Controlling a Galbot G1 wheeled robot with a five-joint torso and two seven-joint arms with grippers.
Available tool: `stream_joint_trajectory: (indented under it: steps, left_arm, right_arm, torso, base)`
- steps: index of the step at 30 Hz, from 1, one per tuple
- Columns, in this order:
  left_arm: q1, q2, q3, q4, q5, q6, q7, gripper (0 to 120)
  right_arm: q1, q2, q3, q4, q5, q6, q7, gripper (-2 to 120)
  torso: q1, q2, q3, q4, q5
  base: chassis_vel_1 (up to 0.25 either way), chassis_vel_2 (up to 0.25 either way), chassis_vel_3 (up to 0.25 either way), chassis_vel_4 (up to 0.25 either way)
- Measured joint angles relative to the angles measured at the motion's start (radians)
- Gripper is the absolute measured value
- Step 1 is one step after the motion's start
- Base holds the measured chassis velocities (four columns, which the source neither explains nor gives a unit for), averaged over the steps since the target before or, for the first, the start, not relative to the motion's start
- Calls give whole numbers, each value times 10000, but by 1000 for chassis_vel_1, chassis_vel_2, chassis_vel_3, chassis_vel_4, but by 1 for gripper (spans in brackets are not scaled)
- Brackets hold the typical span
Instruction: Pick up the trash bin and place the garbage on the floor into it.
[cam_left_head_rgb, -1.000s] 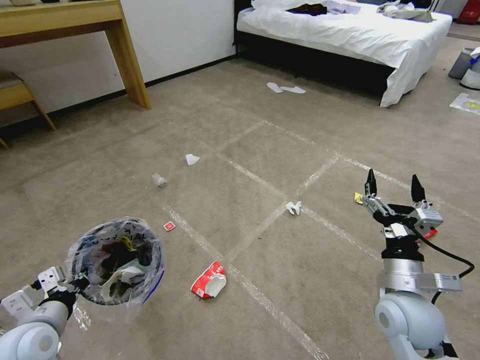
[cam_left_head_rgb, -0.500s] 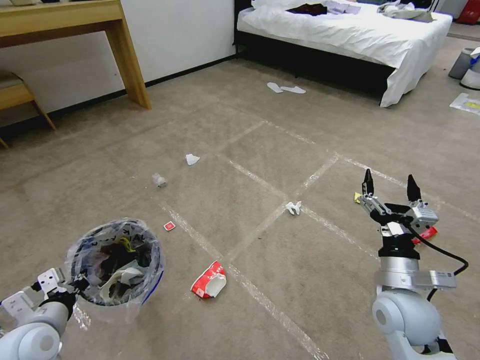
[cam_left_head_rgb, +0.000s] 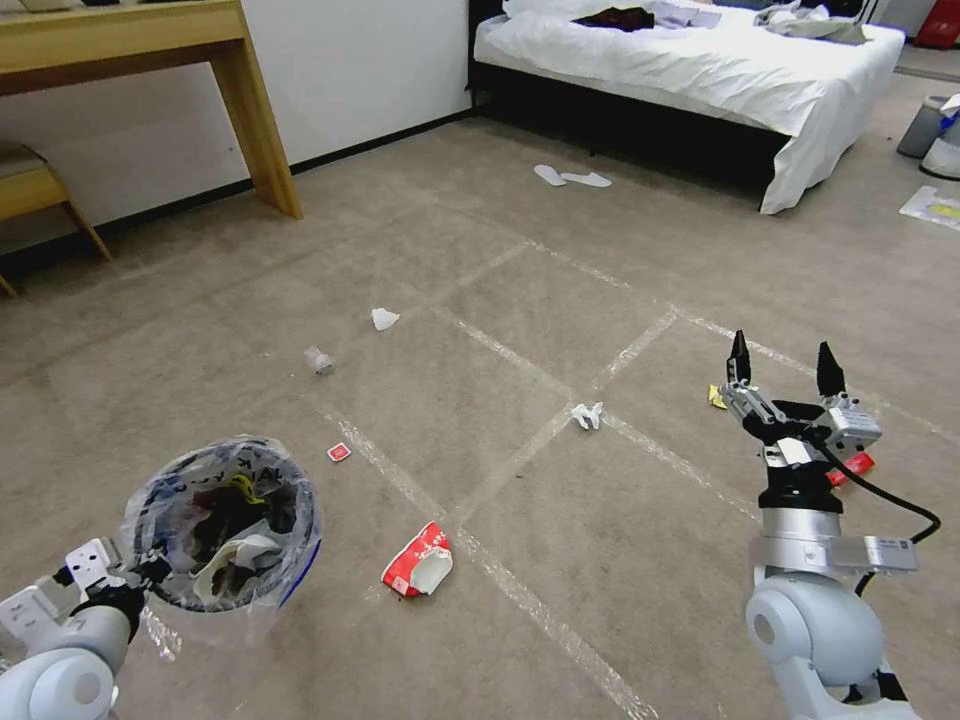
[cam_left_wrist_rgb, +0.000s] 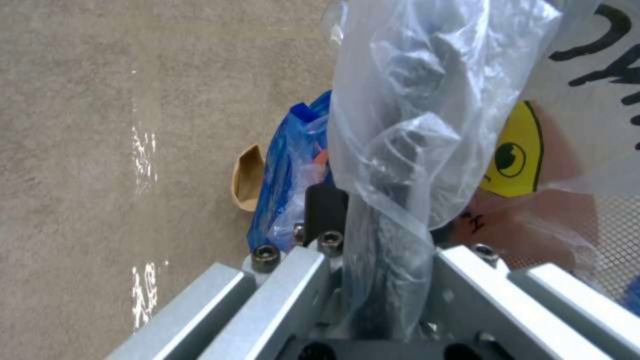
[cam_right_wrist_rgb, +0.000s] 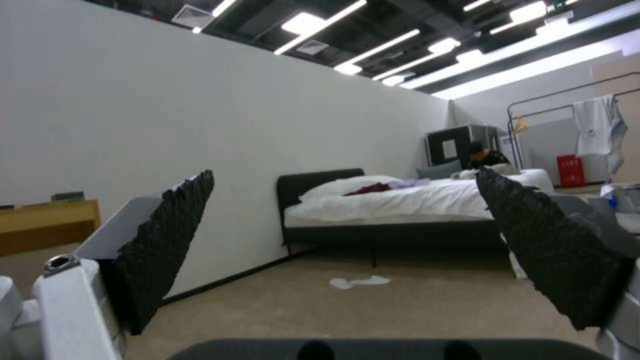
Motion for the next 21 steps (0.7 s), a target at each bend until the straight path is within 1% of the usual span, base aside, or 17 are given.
stream_joint_trajectory:
  steps: [10, 21]
  left_arm:
    - [-28, -70, -28, -3, -3, 0, 0, 0]
    - [19, -89, -75, 20, 4, -2, 9, 0]
  right_arm:
    - [27, 5, 7, -72, -9, 23, -112, 100]
    - [150, 88, -192, -223, -103, 105, -128, 100]
  torso:
    - [-1, 0, 0, 0, 0]
    - [3, -1, 2, 0, 0]
  base:
    - [-14, 12, 8, -13]
    - [-93, 91, 94, -89]
